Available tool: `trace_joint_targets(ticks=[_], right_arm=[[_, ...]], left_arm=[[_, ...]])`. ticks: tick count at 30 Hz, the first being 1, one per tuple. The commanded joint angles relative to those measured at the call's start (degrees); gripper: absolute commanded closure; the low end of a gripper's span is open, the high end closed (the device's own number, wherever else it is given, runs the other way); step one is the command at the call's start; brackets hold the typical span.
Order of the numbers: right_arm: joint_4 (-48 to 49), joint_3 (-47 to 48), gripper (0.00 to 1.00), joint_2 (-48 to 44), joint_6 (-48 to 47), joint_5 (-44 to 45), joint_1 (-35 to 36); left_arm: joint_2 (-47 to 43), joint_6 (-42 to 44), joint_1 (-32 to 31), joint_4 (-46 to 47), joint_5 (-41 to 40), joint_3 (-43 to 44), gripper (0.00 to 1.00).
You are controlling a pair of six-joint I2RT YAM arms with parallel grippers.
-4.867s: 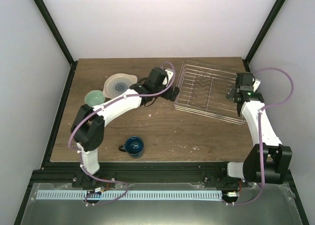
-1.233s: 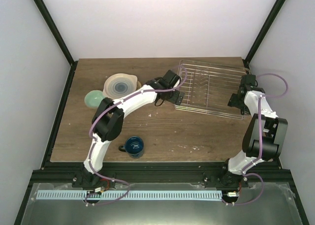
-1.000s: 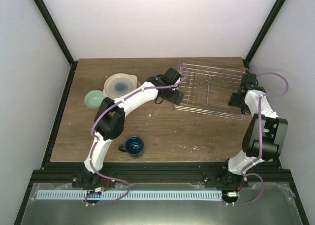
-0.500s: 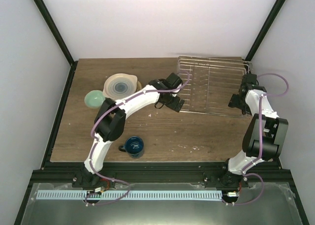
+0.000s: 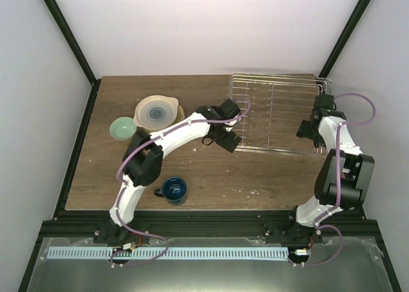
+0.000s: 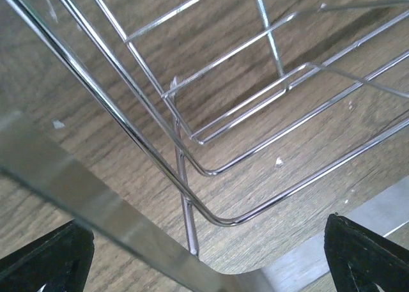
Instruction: Load the mixed dishes into the dish rack
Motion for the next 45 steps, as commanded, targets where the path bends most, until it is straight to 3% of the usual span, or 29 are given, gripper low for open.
trace_joint_targets(ticks=[1,25,32,35,37,39,45], right_arm=[[1.08,3.2,0.0,-0.54,0.5,0.58,0.02],[4.37,5.27,0.0,-7.73,-0.11,5.98,0.08],[7.16,4.27,0.0,-16.61,-1.63,-2.27,0.1],[8.74,2.94,0.0,-19.93,-2.65,-6.35,0.1],[8.89,2.84,0.0,-21.04,-2.98,-7.67,0.16],[8.68,2.97,0.02,-21.44,-3.25,-8.4,0.17],[8.23,3.16,0.0,-21.8,-2.97,-10.62,0.11]], left_arm=[[0.77,1.2,-0.81,-4.69,0.49,2.74,0.0],[3.62,1.42,-0.44,-5.52,-0.81,7.9,0.0],[6.41,0.56,0.61,-4.44,-0.57,11.24,0.01],[7.45,0.13,1.13,-4.19,0.16,12.55,0.12],[7.87,0.02,1.44,-4.18,0.51,13.08,0.27],[8.13,0.01,1.63,-4.3,0.59,13.36,0.36],[8.75,0.02,2.32,-4.97,-1.12,13.57,0.29]])
